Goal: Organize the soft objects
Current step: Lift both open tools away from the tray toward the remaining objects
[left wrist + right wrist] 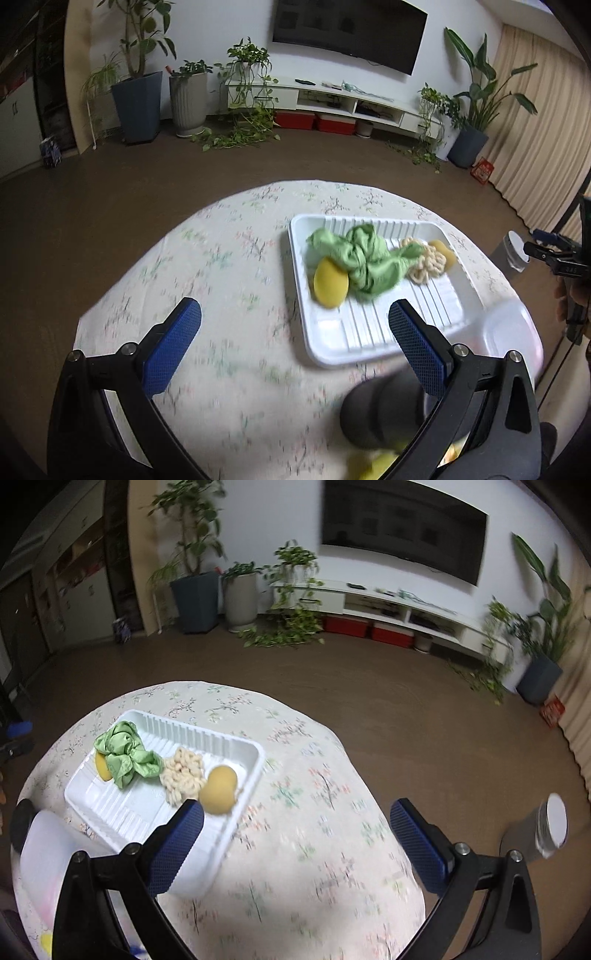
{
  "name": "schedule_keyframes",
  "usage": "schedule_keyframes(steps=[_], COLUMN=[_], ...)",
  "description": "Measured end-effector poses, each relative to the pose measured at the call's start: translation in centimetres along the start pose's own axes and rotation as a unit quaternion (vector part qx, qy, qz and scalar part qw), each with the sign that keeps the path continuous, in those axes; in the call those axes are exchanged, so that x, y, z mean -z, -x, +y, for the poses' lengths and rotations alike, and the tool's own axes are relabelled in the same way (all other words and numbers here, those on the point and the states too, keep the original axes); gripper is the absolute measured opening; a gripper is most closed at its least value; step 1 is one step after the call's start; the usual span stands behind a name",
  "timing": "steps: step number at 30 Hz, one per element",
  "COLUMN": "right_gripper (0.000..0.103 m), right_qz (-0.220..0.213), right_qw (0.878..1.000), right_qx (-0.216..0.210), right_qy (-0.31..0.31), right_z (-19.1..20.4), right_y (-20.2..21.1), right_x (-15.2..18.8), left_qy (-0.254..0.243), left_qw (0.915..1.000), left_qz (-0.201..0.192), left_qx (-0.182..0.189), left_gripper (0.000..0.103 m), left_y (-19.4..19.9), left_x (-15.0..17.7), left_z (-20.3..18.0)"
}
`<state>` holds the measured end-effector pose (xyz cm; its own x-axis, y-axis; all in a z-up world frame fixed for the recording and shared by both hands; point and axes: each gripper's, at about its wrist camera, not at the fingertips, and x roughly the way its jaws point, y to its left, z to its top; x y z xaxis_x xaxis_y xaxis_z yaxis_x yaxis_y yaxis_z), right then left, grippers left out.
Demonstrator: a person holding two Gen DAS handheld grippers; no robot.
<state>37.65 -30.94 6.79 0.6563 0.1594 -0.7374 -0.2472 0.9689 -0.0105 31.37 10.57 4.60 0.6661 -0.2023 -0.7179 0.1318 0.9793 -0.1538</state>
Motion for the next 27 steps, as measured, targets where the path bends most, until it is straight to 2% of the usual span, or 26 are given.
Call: schedule_keyframes(steps=[13,23,27], right_gripper=[0.103,0.103,0.103], right_qz=[-0.005,0.015,0.02], right_qw=[0.997,0.993,0.992], right_qx=[-0.019,-0.04,-0.058], right_qy=[-0.078,-0.107,-0.109], right_z=[-1.2,1.6,3.8], right_y=[5.6,7.8,8.6], right_x=[9.1,16.8,19.3], left_qy=[0.015,0.028,0.04], left_qw=[0.9998,0.9994,0.9983], left_qz=[-0.012,-0.003,0.005], left_qx=[0.0,0.021,0.043], left_gripper=[0.103,0.103,0.103], left_y=[5.4,7.5,7.8], left_x=[7.9,15.1,17.8], left_z=[-0.5,-2.5,-3.6])
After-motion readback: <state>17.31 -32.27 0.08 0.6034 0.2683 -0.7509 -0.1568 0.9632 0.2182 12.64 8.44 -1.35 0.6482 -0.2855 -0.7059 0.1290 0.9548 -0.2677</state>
